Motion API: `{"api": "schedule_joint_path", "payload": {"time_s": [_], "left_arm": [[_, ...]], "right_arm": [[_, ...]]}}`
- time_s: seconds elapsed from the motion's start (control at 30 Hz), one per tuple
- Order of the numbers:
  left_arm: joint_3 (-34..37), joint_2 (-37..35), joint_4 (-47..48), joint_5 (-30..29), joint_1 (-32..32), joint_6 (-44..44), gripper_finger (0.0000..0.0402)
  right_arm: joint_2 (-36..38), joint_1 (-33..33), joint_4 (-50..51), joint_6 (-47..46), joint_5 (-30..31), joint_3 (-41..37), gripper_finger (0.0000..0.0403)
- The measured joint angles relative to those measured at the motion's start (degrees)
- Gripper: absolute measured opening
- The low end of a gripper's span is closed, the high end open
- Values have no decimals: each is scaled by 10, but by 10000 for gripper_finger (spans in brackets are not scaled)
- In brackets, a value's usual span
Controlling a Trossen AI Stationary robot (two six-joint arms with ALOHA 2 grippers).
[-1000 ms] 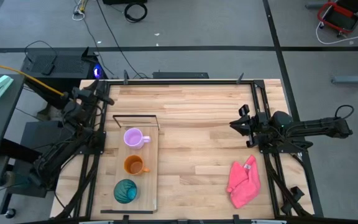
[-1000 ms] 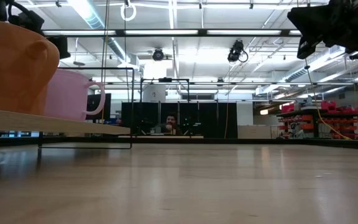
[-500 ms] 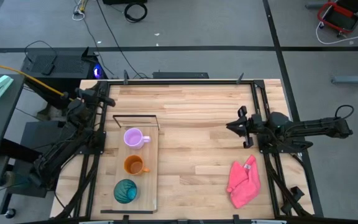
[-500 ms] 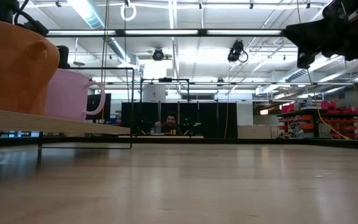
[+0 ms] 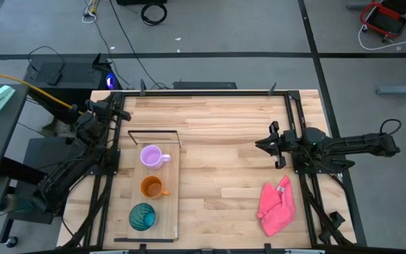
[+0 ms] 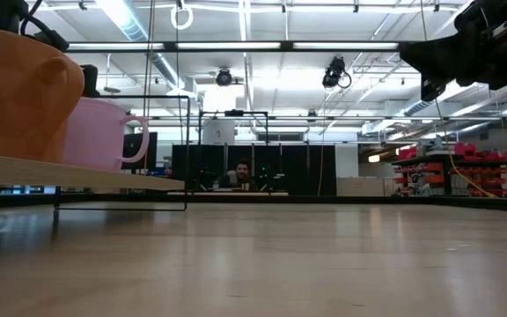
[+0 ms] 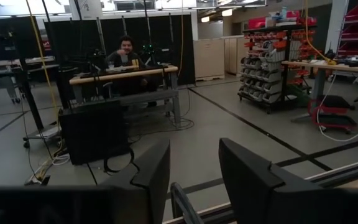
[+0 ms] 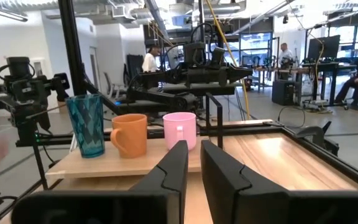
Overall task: Stack small to large cups/mugs on shelf
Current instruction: Return to Home Position
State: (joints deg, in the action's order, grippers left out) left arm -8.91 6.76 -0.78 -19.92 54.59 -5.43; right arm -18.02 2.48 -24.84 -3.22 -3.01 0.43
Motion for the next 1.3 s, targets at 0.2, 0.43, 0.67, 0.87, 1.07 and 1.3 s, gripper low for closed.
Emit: {"api": "schedule_joint_path", "payload": {"time_s": [0.2,0.43,0.67,0.87,1.07,1.3], "left_arm": [[0,0,0,0,0,0,140],[0,0,0,0,0,0,149],[0,0,0,0,0,0,146],[0,0,0,0,0,0,139],[0,0,0,0,0,0,139],[0,0,0,0,0,-1,148]], "right_arm": [[0,0,0,0,0,0,51],[0,0,0,0,0,0,51],[0,0,0,0,0,0,51],[0,0,0,0,0,0,51],[0,0,0,0,0,0,51],[0,0,0,0,0,0,51]]}}
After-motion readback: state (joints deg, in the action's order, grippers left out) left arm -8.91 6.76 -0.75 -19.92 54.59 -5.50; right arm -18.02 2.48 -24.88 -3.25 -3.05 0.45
